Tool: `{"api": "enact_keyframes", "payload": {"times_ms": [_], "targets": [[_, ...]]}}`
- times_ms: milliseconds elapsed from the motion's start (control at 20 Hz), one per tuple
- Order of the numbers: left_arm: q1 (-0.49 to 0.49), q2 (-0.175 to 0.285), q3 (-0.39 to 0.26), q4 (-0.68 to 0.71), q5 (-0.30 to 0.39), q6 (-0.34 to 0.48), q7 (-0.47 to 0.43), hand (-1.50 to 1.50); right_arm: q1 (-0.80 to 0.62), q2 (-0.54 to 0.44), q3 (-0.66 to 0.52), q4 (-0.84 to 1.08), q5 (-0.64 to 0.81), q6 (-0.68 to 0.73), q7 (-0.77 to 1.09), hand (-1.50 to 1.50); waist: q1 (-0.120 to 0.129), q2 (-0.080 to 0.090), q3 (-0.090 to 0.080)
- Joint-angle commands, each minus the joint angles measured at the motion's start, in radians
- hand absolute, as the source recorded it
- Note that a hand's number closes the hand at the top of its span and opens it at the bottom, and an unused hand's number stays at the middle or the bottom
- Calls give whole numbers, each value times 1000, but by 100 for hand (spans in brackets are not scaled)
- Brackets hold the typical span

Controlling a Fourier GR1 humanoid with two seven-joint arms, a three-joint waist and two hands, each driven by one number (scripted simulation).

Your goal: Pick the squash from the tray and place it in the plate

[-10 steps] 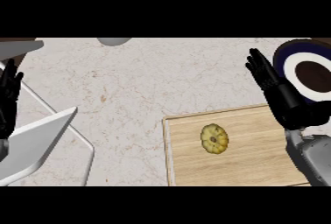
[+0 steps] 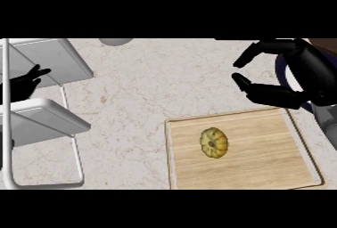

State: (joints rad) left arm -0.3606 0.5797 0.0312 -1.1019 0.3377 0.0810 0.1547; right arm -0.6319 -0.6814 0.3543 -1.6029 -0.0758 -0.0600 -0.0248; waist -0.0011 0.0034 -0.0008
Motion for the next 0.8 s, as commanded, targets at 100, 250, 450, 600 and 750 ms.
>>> {"api": "enact_keyframes", "payload": {"times_ms": [100,250,450,600,750], "targets": [[123,-270,-133,-15,20,-31,-20,0,21,10,-28,21,73,-72,-118,-150,12,-2,2],[110,-285,-118,15,11,-50,-35,0,33,20,7,-7,82,-48,-139,-150,14,-5,1],[117,-268,-81,43,18,-99,-35,0,80,-47,49,-68,122,4,-125,-150,0,-18,-1],[93,-266,-71,71,6,-117,-26,0,15,-169,77,-52,190,108,-49,-150,4,-18,-5],[62,-263,-62,70,-4,-119,-4,0,2,-234,160,-81,256,206,22,-150,5,-23,-6]]}}
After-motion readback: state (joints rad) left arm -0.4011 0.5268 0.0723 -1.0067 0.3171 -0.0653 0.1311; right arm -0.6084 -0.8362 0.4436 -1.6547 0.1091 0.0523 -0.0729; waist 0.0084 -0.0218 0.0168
